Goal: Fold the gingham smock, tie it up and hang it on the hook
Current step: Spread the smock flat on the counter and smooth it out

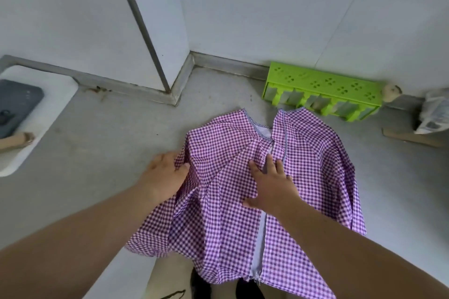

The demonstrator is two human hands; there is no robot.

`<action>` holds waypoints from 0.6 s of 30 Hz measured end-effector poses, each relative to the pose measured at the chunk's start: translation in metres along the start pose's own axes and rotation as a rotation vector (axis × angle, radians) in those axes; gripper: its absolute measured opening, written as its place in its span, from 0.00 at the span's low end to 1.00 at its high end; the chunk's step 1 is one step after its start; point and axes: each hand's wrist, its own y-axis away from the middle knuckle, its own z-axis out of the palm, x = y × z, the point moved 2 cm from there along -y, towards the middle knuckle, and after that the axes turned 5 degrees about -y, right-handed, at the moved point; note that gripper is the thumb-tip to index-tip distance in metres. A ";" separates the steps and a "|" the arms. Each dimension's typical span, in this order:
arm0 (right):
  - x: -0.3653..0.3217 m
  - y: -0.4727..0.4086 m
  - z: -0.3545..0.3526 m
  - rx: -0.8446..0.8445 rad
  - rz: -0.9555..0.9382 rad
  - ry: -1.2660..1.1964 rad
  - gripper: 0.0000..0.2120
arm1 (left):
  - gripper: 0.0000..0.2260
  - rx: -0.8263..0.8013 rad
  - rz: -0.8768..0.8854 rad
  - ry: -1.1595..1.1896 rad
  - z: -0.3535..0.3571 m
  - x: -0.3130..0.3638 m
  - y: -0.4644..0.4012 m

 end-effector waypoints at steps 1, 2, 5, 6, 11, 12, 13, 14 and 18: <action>-0.002 0.000 -0.002 -0.004 0.002 0.002 0.59 | 0.37 -0.109 -0.033 -0.024 0.001 -0.010 0.006; -0.001 0.000 -0.003 -0.007 0.008 0.004 0.60 | 0.42 -0.199 -0.030 -0.075 0.004 -0.016 0.010; -0.005 -0.002 -0.004 -0.017 0.026 0.017 0.60 | 0.45 -0.262 -0.014 -0.210 0.011 -0.029 0.018; -0.006 -0.002 -0.004 -0.021 0.031 0.020 0.61 | 0.40 -0.236 -0.004 -0.239 0.011 -0.031 0.020; -0.008 -0.004 -0.004 -0.031 0.041 0.014 0.61 | 0.15 -0.180 0.124 -0.343 0.002 -0.031 0.017; -0.008 -0.004 -0.004 -0.030 0.040 0.012 0.61 | 0.15 -0.183 0.102 -0.358 -0.003 -0.034 0.012; -0.009 -0.005 -0.004 -0.031 0.040 0.013 0.61 | 0.15 -0.177 0.085 -0.372 -0.010 -0.039 0.008; -0.008 -0.005 -0.004 -0.034 0.041 0.011 0.61 | 0.15 -0.162 0.073 -0.383 -0.020 -0.044 0.002; -0.009 -0.004 -0.005 -0.032 0.047 -0.001 0.61 | 0.10 0.109 0.020 -0.367 -0.090 -0.069 -0.026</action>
